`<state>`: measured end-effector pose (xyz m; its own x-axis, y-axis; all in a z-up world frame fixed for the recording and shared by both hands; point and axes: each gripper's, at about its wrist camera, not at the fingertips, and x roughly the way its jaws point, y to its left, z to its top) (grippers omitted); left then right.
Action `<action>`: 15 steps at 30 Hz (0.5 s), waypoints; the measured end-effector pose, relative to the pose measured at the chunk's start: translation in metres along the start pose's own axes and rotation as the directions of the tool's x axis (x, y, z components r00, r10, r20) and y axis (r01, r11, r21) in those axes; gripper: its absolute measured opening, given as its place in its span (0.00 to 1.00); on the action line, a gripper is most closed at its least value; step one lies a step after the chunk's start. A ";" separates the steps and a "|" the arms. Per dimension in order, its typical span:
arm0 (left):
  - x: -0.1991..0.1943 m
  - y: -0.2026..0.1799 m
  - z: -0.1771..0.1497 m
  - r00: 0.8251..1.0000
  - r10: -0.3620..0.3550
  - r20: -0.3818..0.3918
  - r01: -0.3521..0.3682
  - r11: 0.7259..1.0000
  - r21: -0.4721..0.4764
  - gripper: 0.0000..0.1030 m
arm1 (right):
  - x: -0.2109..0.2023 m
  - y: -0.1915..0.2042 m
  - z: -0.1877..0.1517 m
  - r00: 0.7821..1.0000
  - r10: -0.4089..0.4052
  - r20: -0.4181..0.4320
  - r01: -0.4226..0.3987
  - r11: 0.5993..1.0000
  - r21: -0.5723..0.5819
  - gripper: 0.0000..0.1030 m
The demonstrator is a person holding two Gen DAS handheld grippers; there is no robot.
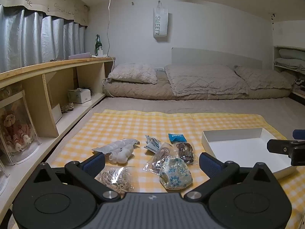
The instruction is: Organize soft objects
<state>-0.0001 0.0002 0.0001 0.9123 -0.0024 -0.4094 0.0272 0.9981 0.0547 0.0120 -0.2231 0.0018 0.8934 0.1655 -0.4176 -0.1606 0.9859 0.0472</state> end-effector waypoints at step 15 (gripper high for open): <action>0.000 0.000 0.000 1.000 0.005 0.002 -0.005 1.000 0.005 1.00 | 0.000 0.000 0.000 1.000 0.002 -0.002 -0.002 1.000 0.003 1.00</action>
<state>-0.0002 0.0001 0.0001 0.9132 0.0028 -0.4075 0.0244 0.9978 0.0615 0.0121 -0.2228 0.0017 0.8923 0.1670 -0.4195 -0.1607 0.9857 0.0507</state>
